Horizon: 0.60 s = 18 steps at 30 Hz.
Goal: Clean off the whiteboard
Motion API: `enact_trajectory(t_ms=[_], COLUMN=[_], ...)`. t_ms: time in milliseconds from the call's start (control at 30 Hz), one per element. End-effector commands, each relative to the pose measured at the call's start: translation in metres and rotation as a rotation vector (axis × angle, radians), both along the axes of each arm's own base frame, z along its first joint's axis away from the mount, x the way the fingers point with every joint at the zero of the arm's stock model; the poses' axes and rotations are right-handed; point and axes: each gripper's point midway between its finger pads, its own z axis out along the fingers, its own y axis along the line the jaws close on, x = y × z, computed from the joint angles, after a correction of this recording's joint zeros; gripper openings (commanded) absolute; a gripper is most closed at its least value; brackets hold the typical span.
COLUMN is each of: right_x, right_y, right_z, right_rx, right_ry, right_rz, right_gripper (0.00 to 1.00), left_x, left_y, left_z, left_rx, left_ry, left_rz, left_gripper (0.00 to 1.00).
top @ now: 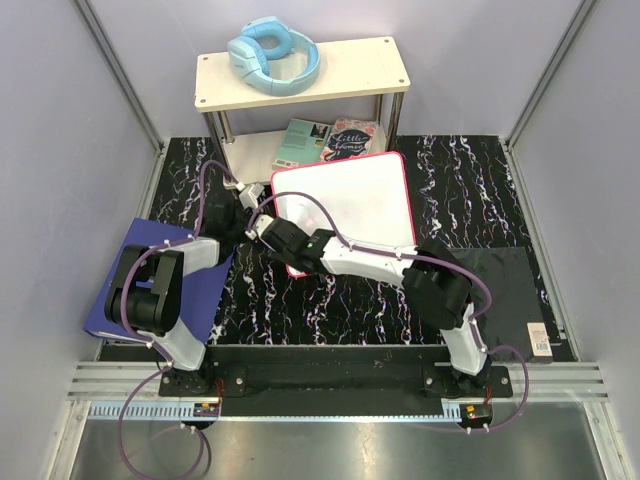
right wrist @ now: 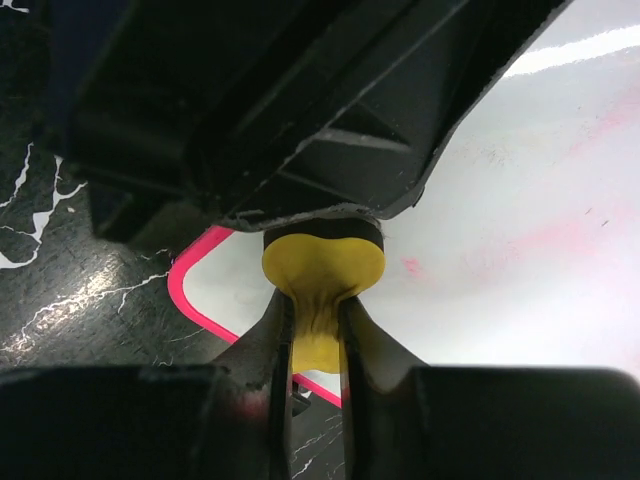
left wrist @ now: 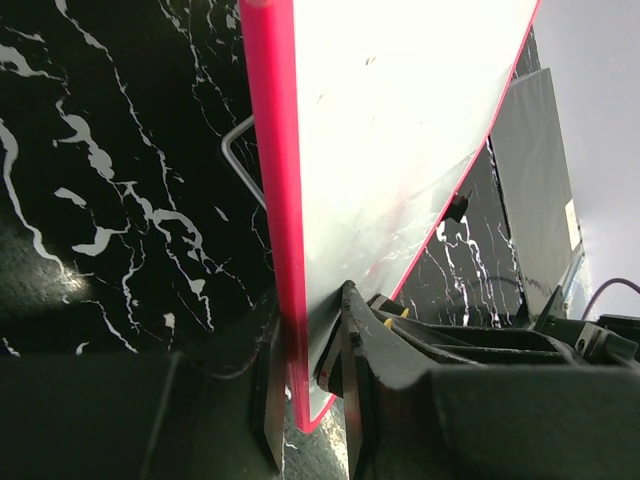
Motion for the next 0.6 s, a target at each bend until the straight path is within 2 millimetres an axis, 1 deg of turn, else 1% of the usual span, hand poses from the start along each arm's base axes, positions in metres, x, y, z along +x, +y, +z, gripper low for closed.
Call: enact_trajectory(t_ms=[0,33,67,133,167,200,233,267,300,333,367,400,433,467,500,533,567], right_x=[0.030,0.032,0.036,0.042,0.047,0.050,0.054,0.054,0.065,0.069,0.069,0.079,0.082,0.083,0.085,0.091,0.092], right_y=[0.021,0.018,0.008,-0.006,-0.024,-0.033,-0.042,-0.057,-0.078,-0.087,-0.104,-0.124,-0.133,-0.146,-0.154,-0.168,-0.173], right_z=[-0.009,-0.009,-0.011,-0.014,-0.016,-0.018,-0.006,-0.013,-0.011,0.003,-0.001,0.002,0.016,0.015,0.020,0.030,0.033], right_rx=[0.078,0.069,0.044,0.013,0.001,0.000,0.032,0.039,0.053,0.108,0.105,0.116,0.137,0.129,0.131,0.143,0.148], right_ry=[-0.067,-0.077,-0.099,-0.126,-0.143,-0.148,-0.163,-0.156,-0.154,-0.155,-0.147,-0.150,-0.172,-0.175,-0.187,-0.211,-0.213], right_rz=[-0.045,-0.051,-0.077,-0.105,-0.139,-0.153,-0.184,-0.209,-0.266,-0.307,-0.339,-0.393,-0.417,-0.440,-0.460,-0.498,-0.512], right_gripper=[0.00,0.00,0.00,0.00,0.00,0.00,0.00,0.00,0.00,0.00,0.00,0.00,0.00,0.00,0.00,0.00,0.00], left_x=[-0.001,-0.002,-0.001,-0.001,-0.001,-0.002,-0.001,-0.001,-0.001,-0.001,-0.001,-0.001,-0.001,-0.001,-0.001,0.000,0.000], left_y=[0.004,0.004,0.005,0.005,0.004,0.004,0.004,0.004,0.005,0.005,0.005,0.004,0.004,0.005,0.004,0.004,0.005], left_z=[-0.017,-0.016,-0.016,-0.016,-0.015,-0.016,-0.016,-0.015,-0.016,-0.015,-0.015,-0.015,-0.016,-0.016,-0.017,-0.016,-0.016], left_rx=[0.067,0.068,0.067,0.064,0.063,0.061,0.059,0.060,0.061,0.061,0.061,0.061,0.061,0.062,0.061,0.061,0.062], left_ry=[0.017,0.016,0.014,0.017,0.015,0.018,0.013,0.010,0.015,0.012,0.012,0.011,0.015,0.016,0.016,0.014,0.014], left_rz=[0.008,0.009,0.010,0.011,0.008,0.008,0.009,0.011,0.011,0.013,0.011,0.011,0.011,0.012,0.011,0.011,0.012], left_gripper=[0.00,0.00,0.00,0.00,0.00,0.00,0.00,0.00,0.00,0.00,0.00,0.00,0.00,0.00,0.00,0.00,0.00])
